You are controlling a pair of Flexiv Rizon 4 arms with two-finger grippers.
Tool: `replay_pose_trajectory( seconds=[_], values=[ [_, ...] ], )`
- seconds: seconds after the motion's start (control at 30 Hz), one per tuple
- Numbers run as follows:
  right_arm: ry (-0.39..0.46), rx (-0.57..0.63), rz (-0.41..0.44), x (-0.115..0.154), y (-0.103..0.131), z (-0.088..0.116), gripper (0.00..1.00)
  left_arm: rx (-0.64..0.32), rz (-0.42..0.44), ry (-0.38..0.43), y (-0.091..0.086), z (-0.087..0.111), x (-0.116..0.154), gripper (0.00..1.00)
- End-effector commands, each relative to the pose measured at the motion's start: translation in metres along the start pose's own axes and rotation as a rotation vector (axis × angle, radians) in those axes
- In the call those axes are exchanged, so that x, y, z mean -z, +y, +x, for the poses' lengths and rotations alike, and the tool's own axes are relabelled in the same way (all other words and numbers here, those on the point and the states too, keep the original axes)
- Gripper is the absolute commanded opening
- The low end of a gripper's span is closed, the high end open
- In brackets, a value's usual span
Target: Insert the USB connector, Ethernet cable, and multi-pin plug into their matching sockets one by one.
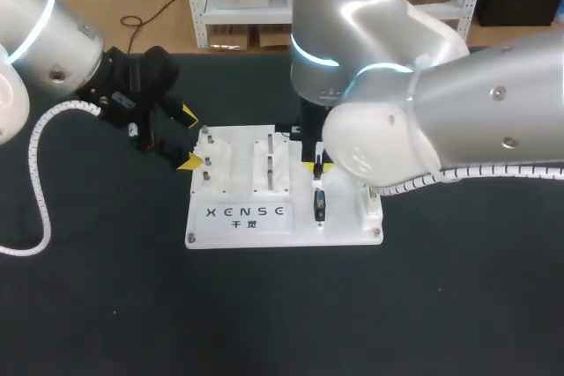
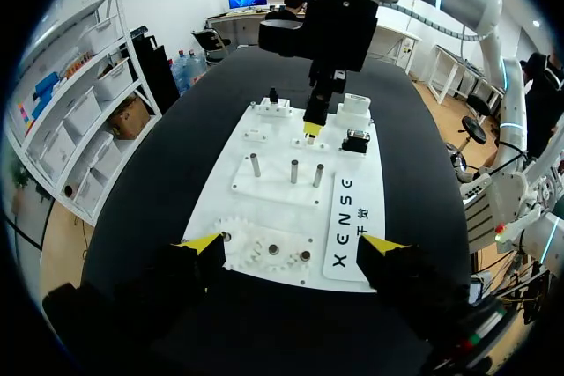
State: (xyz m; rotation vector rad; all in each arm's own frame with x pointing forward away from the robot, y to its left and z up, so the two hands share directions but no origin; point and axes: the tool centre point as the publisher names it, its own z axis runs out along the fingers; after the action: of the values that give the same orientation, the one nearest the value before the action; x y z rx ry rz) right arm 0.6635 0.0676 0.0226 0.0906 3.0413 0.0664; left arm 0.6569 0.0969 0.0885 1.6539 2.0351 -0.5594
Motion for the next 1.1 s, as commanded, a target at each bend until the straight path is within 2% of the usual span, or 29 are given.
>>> replay_pose_trajectory(
  seconds=[0.03, 0.23, 0.43, 0.77, 1.1],
  values=[
    [-0.007, 0.005, -0.008, 0.005, -0.001, -0.001, 0.0, -0.001, -0.001, 0.0, 0.0, 0.0, 0.0, 1.0],
    [-0.047, 0.0, -0.031, 0.024, -0.01, -0.006, 0.0, -0.001, -0.001, 0.0, 0.0, 0.0, 0.0, 1.0],
    [-0.065, -0.023, -0.032, 0.036, -0.035, -0.01, 0.0, -0.001, -0.001, 0.0, 0.0, 0.0, 0.0, 1.0],
    [-0.045, -0.044, -0.007, 0.026, -0.065, -0.004, 0.0, -0.001, -0.001, 0.0, 0.0, 0.0, 0.0, 1.0],
    [-0.039, -0.054, 0.005, 0.015, -0.074, -0.008, 0.0, -0.001, -0.001, 0.0, 0.0, 0.0, 0.0, 1.0]
  ],
)
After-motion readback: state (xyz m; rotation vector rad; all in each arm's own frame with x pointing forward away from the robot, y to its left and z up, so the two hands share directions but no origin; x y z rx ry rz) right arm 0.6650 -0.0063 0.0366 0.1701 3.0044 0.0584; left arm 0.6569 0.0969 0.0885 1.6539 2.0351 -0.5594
